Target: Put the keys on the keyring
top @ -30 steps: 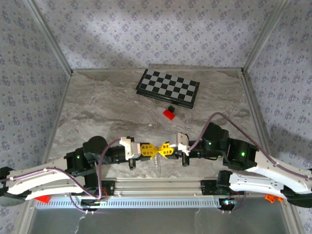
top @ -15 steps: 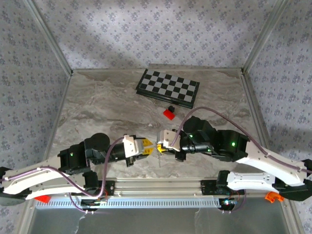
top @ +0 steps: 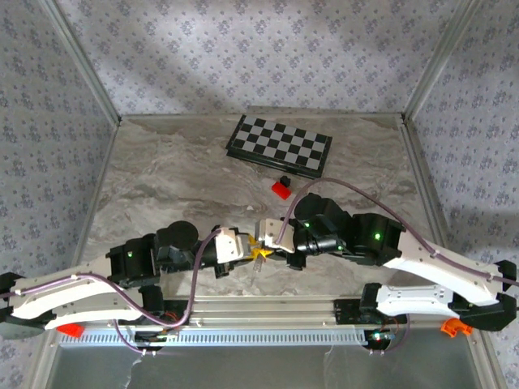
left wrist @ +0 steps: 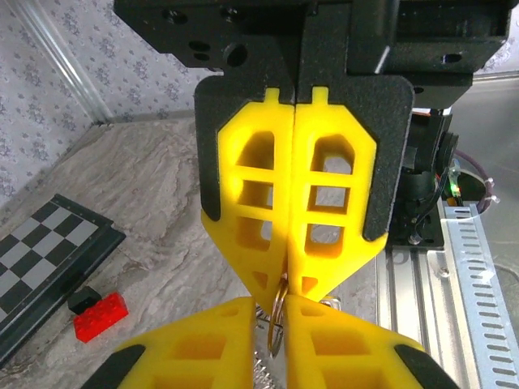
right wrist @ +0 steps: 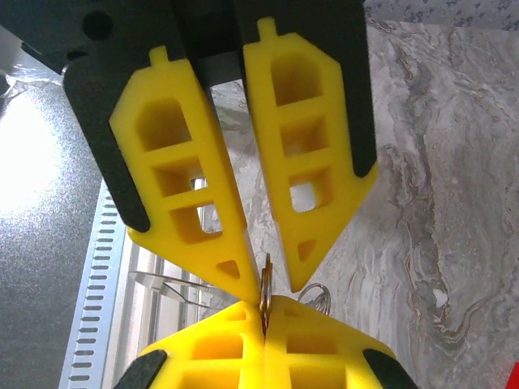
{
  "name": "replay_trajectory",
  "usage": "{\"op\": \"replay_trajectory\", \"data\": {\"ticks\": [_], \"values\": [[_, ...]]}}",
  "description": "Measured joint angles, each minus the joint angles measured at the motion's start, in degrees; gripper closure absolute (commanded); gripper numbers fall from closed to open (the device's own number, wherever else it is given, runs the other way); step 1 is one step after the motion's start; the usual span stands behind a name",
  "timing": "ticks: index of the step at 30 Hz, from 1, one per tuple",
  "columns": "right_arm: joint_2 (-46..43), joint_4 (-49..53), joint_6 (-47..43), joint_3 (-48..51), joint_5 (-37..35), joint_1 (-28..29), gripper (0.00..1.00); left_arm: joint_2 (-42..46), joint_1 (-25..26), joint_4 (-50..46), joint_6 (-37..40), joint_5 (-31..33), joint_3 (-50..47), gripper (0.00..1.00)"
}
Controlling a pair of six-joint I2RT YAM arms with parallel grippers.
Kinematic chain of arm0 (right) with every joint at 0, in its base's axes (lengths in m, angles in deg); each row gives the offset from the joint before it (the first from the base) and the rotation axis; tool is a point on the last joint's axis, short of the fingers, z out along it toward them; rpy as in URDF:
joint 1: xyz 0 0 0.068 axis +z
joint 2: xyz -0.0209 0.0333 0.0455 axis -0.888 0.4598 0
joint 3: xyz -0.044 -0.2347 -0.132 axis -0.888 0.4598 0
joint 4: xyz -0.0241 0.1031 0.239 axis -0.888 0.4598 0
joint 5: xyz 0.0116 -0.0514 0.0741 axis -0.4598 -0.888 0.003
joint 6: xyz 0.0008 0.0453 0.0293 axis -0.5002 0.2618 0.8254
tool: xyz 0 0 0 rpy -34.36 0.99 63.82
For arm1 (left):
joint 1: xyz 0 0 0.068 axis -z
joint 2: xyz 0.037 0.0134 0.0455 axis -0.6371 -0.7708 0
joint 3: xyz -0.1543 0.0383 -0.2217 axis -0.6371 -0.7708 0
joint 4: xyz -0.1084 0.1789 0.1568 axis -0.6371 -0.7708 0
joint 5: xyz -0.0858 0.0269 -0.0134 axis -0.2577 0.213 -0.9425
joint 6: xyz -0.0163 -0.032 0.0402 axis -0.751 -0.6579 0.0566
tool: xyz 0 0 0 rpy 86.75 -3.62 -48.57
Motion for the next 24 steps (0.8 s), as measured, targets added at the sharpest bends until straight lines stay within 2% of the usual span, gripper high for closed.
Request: {"op": "replay_trajectory", "data": {"ticks": [2,6,10,11,14,15,24], "values": [[0.0,-0.02,0.0,0.0,0.07,0.0,1.0,0.0,0.0,-0.11,0.02,0.0,0.0,0.86],[-0.02,-0.13,0.0,0.0,0.33,-0.09,1.0,0.02,0.0,-0.66,0.22,-0.17,0.0,1.0],[-0.02,-0.17,0.0,0.02,0.44,-0.17,1.0,0.13,0.0,-0.66,0.44,-0.26,0.0,1.0],[-0.11,-0.35,0.0,0.02,0.48,-0.17,0.97,0.33,0.0,-0.61,0.44,-0.42,0.0,1.0],[-0.72,-1.77,0.02,0.22,0.9,-0.15,0.78,1.27,0.0,0.11,0.42,-0.74,-0.09,1.0],[-1.22,-2.99,0.11,0.68,1.07,-0.15,0.75,1.9,0.0,0.98,0.39,-0.94,-0.33,1.0],[-4.66,-9.94,1.18,5.53,2.78,-0.15,0.71,6.82,0.0,10.38,-0.9,-3.34,-5.2,1.0]]}}
